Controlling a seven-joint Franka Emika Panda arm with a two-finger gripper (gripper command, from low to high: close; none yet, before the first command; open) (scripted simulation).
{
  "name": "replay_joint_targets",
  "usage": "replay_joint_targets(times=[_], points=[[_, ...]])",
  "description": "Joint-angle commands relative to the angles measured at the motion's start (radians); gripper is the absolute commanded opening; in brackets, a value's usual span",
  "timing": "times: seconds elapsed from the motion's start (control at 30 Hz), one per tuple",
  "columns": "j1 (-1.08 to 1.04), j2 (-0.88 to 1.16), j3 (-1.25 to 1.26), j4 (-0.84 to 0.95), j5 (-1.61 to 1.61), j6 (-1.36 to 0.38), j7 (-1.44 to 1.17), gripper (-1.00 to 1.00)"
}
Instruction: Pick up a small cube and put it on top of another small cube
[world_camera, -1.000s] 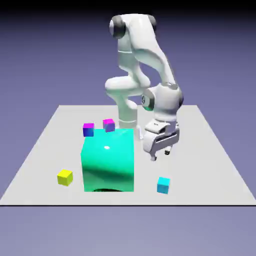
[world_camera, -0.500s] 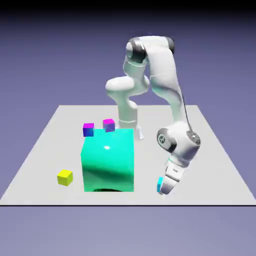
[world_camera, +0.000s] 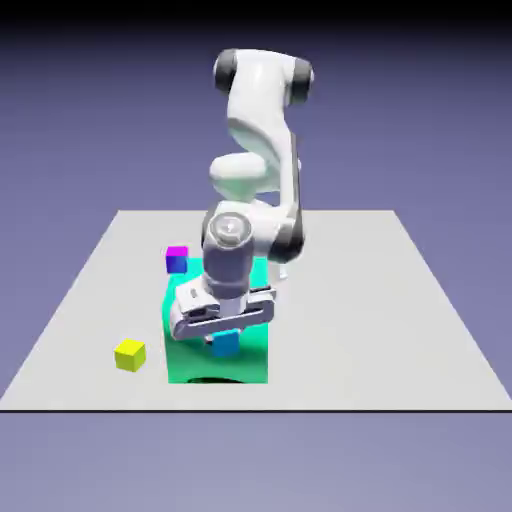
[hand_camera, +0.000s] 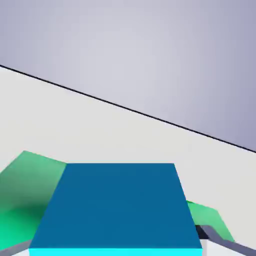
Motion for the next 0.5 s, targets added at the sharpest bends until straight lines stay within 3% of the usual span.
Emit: replay_joint_targets(times=[0.0,0.2,0.37,0.4,0.47], points=[[-0.027,-0.002,-0.036,0.016,0.035,-0.020,0.019,-1.00],[-0.228,0.082,-0.141,0.010,0.173,-0.068,0.185,-1.00],[-0.273,0.207,-0.064,-0.086,0.227,0.099,0.164,-1.00],[-0.273,0.207,-0.064,-0.086,0.227,0.099,0.164,1.00],[-0.265,0.180,-0.079,-0.066,0.206,0.056,0.177,1.00]])
